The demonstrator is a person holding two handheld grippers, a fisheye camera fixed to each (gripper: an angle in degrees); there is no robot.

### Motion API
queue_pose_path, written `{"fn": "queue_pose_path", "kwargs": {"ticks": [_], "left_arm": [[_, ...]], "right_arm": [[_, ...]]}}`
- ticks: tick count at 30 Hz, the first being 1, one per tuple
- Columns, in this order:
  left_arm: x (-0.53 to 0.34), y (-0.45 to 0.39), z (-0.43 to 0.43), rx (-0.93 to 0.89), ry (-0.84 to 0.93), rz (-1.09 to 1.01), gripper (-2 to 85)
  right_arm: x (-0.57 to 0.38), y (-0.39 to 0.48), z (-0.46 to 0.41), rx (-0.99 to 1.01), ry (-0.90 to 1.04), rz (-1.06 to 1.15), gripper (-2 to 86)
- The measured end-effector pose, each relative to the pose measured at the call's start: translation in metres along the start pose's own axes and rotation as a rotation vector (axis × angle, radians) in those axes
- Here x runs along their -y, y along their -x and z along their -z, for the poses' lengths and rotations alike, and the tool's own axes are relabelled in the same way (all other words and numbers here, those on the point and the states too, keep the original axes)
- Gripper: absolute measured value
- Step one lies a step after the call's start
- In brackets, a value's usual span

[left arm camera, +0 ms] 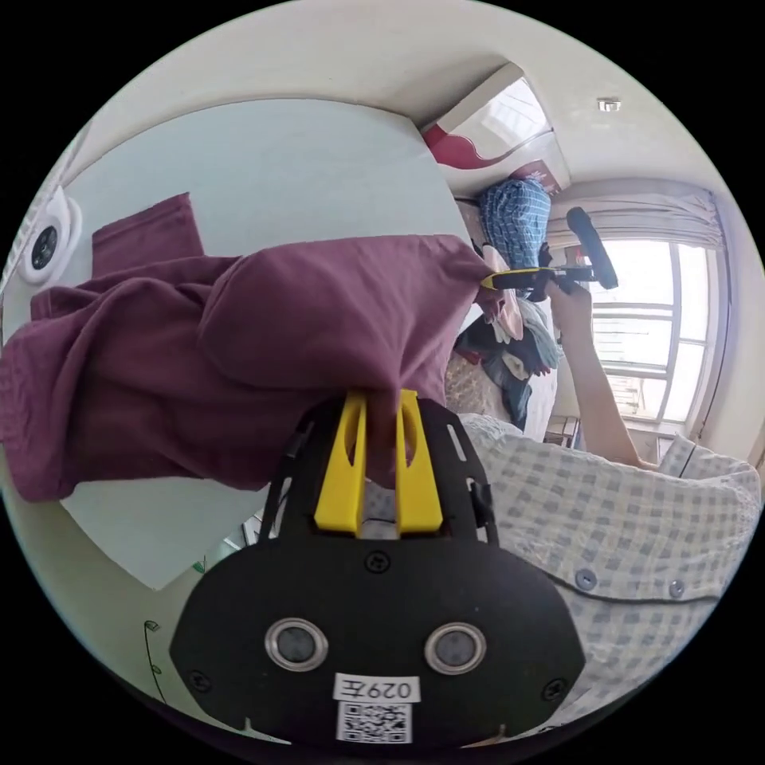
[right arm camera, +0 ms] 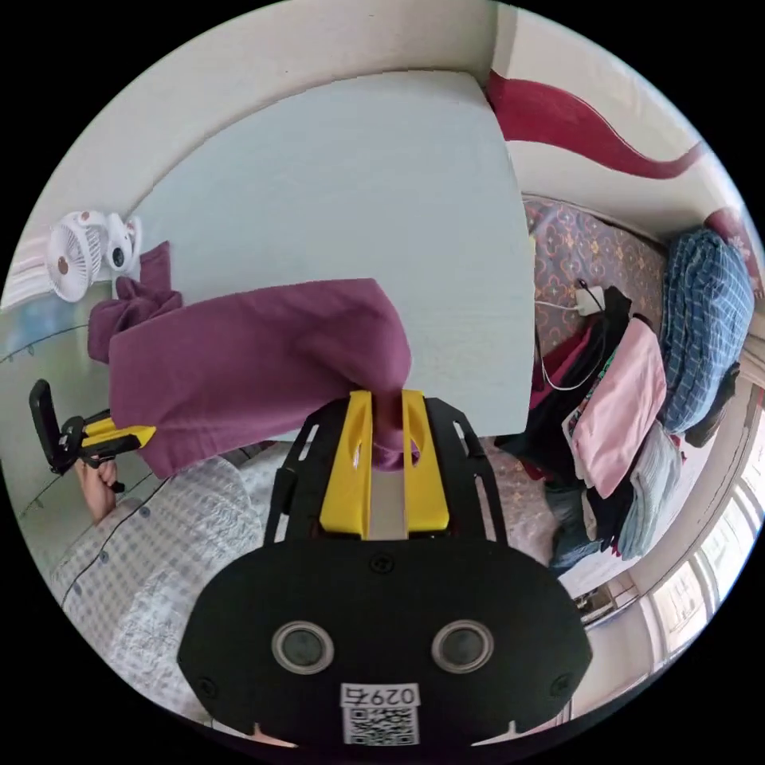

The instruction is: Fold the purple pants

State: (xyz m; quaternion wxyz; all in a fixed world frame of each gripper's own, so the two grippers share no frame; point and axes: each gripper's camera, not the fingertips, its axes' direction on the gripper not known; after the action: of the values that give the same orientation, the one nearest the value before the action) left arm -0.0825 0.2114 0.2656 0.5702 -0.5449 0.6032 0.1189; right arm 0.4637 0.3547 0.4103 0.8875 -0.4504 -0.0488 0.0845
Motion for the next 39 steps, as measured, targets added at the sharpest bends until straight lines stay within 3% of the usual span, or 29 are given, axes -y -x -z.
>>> {"fn": "queue_pose_path", "kwargs": {"ticks": [4,8,10,13,16,20,23,29,33,35,36,39], "left_arm": [[-0.013,-0.006,0.023,0.035,-0.122,-0.003,5.5],[-0.046,0.009,0.066,0.061,-0.317,0.111,11.1],[-0.06,0.021,0.083,0.269,-0.345,0.226,13.1],[-0.049,0.048,0.075,0.541,-0.265,0.322,11.7],[-0.015,0.08,0.044,0.535,-0.155,0.323,10.4],[0.022,0.099,0.0,0.596,-0.014,0.308,5.2],[0.035,0.116,-0.038,0.644,0.116,0.355,-0.1],[0.026,0.128,-0.053,0.65,0.119,0.464,-0.9],[0.007,0.146,-0.072,0.891,0.263,0.519,-1.0],[-0.003,0.148,-0.072,0.879,0.26,0.49,-1.0],[-0.009,0.149,-0.066,0.819,0.243,0.505,-1.0],[-0.026,0.141,-0.041,0.761,0.168,0.581,-1.0]], "right_arm": [[0.034,0.04,0.036,0.051,-0.145,0.142,14.4],[0.087,0.135,0.022,0.07,-0.083,0.457,14.5],[0.112,0.21,-0.001,0.039,-0.038,0.674,13.8],[0.131,0.29,-0.037,-0.044,0.03,0.867,12.7],[0.141,0.337,-0.068,-0.129,0.111,0.944,11.0],[0.128,0.346,-0.073,-0.332,0.031,1.029,3.2],[0.127,0.314,-0.065,-0.403,0.084,0.967,1.8],[0.111,0.158,-0.031,-0.404,0.09,0.678,1.1],[0.097,0.015,-0.013,-0.715,0.084,0.383,1.0],[0.095,-0.039,0.004,-0.624,0.134,0.292,1.2],[0.092,-0.068,0.021,-0.452,0.137,0.23,1.4],[0.062,-0.115,0.073,-0.161,-0.041,0.115,2.2]]}}
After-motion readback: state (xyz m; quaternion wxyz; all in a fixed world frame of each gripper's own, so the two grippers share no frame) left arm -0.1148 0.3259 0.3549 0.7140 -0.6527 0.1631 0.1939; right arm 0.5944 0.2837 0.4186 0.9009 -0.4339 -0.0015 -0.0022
